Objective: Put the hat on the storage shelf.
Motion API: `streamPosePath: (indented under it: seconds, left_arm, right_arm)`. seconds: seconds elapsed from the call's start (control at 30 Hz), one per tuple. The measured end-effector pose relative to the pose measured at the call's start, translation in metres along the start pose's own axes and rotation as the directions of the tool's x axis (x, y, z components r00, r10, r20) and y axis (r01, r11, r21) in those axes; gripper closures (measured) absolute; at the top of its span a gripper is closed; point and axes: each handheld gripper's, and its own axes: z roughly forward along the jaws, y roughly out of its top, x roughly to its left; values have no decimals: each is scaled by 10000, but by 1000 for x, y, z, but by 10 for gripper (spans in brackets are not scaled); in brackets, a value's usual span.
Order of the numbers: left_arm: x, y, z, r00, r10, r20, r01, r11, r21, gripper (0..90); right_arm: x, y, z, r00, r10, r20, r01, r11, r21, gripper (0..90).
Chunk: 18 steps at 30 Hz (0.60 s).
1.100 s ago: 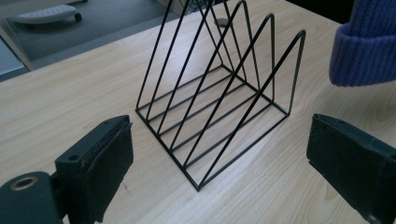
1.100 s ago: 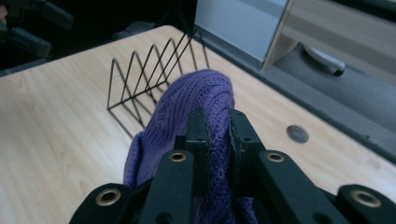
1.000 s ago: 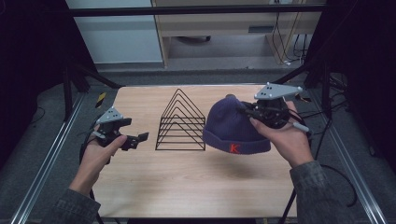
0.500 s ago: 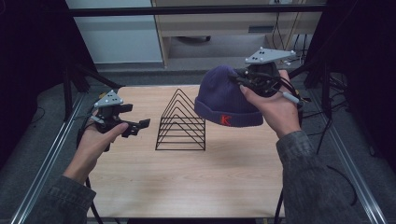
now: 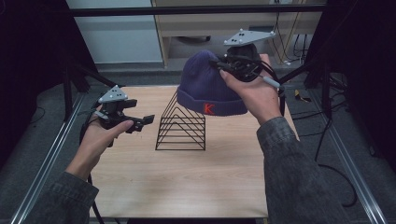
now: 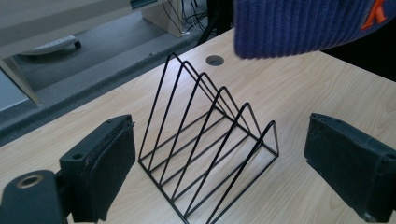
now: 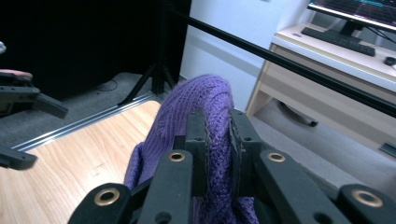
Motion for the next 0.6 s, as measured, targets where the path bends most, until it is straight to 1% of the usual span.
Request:
streamPosePath:
  seconds: [0.03,0.07,0.1,0.13,0.17,0.23,0.27,0.4,0.43,0.47,0.6]
  left_arm:
    - [0,0,1,10000,13,44,-12,10000,-32,82]
    - [0,0,1,10000,13,44,-12,10000,-32,83]
    - [-1,1,3,10000,25,70,-25,10000,-7,84]
    - [-1,1,3,10000,25,70,-25,10000,-7,84]
    - [-1,1,4,9999,54,89,-54,10000,-2,86]
    - [-2,2,5,9999,91,123,-91,10000,23,86]
    - [-3,3,6,9998,83,194,-83,10000,-43,87]
    - [-4,5,7,9994,160,299,-158,9998,-92,89]
    - [-5,6,7,9992,193,342,-189,9998,-97,89]
    - [-6,7,8,9990,203,395,-196,9997,-166,88]
    - [-7,8,9,9987,218,461,-209,9996,-189,87]
  right_arm:
    - [4,2,5,9999,-47,-108,46,10000,-35,802]
    - [4,2,5,9999,-47,-108,46,10000,-35,802]
    - [9,4,10,9997,-84,-230,82,9999,-76,802]
    - [9,4,10,9997,-84,-230,82,9999,-76,802]
    - [14,5,14,9993,-128,-342,125,9999,-64,802]
    - [18,6,18,9990,-119,-425,115,9999,-97,802]
    - [20,6,19,9988,-136,-472,129,9998,-141,802]
    - [28,9,24,9975,-199,-684,185,9996,-204,801]
    - [28,9,24,9975,-199,-684,185,9996,-204,801]
    - [32,11,26,9965,-206,-809,187,9995,-247,801]
    - [39,12,28,9943,-316,-1021,286,9991,-312,801]
